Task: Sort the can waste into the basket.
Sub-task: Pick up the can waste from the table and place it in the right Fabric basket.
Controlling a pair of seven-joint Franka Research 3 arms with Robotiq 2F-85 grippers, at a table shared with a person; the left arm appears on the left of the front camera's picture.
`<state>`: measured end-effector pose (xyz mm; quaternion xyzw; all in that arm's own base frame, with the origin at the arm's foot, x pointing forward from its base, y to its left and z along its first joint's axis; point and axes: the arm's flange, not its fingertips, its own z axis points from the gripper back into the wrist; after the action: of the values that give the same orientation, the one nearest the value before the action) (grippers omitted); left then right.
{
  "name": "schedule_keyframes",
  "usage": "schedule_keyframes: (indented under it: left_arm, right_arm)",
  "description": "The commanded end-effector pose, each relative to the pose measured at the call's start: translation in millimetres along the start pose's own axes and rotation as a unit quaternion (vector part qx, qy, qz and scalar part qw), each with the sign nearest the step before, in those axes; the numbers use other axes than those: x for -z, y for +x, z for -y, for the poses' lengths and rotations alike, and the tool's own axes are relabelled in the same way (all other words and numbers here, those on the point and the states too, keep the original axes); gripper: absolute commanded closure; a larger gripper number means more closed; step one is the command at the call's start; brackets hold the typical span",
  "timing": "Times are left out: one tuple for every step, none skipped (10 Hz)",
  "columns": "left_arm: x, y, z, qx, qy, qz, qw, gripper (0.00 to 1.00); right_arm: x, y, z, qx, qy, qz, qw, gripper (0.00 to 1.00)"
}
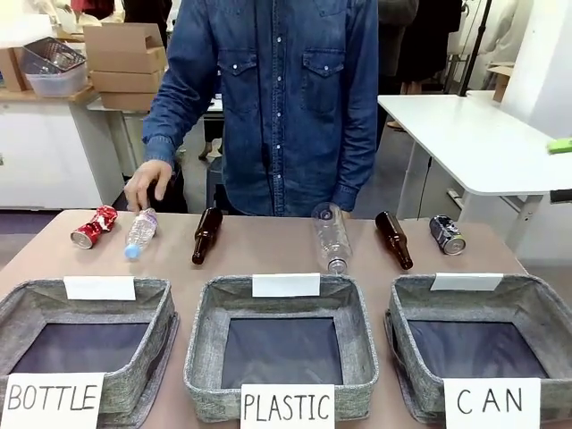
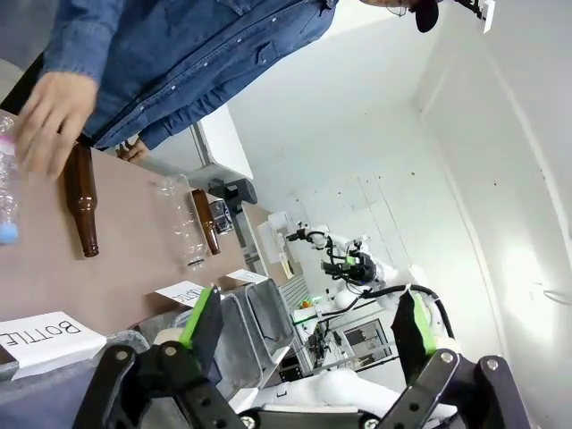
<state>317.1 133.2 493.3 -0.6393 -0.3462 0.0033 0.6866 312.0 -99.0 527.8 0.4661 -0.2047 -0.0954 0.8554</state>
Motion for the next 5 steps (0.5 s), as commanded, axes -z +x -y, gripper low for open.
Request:
schedule_keyframes:
  left_arm:
    - [-0.7,1.4,1.0,0.013,-0.013,0.006,1.0,0.0]
    - [-0.7,1.4,1.0,0.013,-0.013,0.006,1.0,0.0]
    - [-0.7,1.4,1.0,0.013,-0.013,0.006,1.0,0.0]
    - [-0.7,1.4,1.0,0.013,-0.013,0.006,1.0,0.0]
    - [-0.7,1.4,1.0,0.013,-0.013,0.006,1.0,0.0]
  right_arm:
    - [27.4,31.0,-9.7,-0.085,-0.232,-0.019,0.969,0.0]
    - [43.2,32.0,-17.6,-0.122,-0.266,-0.032,0.956,0.0]
    - [51.9,28.6,-24.8,-0.143,-0.28,-0.024,0.949,0.0]
    - [43.8,25.3,-28.6,-0.127,-0.279,0.035,0.951,0.0]
    - [49.7,30.7,-29.2,-0.126,-0.218,-0.018,0.968,0.0]
